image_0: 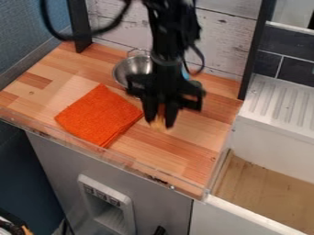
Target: Moved the object to the right side of the table.
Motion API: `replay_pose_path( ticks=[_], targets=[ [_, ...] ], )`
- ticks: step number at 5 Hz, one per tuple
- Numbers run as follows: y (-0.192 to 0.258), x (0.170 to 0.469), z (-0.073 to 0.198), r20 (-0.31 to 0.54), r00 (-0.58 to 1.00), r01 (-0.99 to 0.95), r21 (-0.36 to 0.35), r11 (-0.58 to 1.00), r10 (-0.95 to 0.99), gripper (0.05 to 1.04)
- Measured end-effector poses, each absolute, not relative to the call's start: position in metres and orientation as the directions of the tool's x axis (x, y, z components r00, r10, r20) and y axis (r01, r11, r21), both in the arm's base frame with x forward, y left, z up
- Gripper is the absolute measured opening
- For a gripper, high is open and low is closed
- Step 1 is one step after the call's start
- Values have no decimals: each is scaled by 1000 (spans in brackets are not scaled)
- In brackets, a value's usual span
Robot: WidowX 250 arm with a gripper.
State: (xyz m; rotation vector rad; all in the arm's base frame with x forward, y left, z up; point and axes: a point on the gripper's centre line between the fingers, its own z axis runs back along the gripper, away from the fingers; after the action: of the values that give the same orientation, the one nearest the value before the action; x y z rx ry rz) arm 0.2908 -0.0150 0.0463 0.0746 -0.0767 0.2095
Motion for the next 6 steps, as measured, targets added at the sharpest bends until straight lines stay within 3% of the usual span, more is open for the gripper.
replay_pose_path(
  ticks=[1, 3, 4, 5, 6],
  targets=[
    [-40, 287, 30, 54, 989, -140, 100, 985, 135, 325],
    [-46, 293, 6, 27, 994, -112, 125, 986, 109, 351],
    [-44, 295, 6, 4, 997, -83, 145, 986, 83, 432],
    [-46, 291, 7, -12, 998, -67, 160, 985, 69, 742],
    [-50, 292, 19, 5, 999, -49, 137, 989, 49, 984]
  ],
)
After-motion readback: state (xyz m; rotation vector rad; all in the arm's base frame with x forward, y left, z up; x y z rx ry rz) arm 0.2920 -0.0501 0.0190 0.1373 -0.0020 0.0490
